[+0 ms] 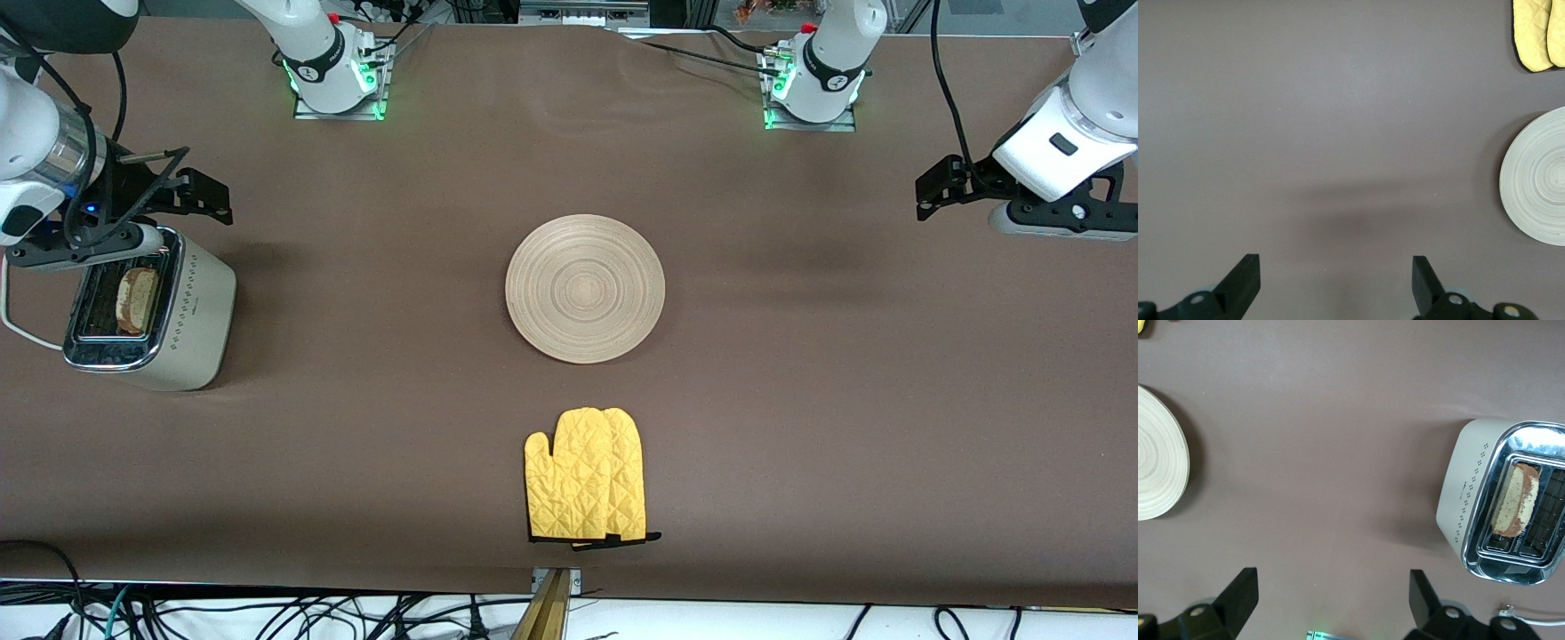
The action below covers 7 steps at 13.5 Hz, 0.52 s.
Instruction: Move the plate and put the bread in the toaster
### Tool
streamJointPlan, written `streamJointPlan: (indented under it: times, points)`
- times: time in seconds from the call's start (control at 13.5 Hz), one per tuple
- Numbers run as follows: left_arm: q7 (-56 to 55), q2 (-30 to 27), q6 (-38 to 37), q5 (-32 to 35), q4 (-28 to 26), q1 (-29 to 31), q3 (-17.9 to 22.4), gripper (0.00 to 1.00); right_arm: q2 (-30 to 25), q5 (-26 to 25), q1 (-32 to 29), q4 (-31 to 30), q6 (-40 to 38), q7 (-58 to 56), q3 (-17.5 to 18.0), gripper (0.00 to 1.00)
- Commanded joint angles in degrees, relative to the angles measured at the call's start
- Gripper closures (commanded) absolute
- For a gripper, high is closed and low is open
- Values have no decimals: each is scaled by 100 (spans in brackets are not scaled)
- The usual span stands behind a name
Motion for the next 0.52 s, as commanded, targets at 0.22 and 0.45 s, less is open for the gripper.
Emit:
streamJointPlan:
  times: [0.22, 0.45]
  points:
    - [-27, 80, -151, 82, 195, 6, -8, 0, -101, -73, -97, -29, 15, -13, 106, 0]
    - [-27, 80, -151, 82, 195, -2, -8, 0, -101, -73, -97, -38, 15, -13, 106, 0]
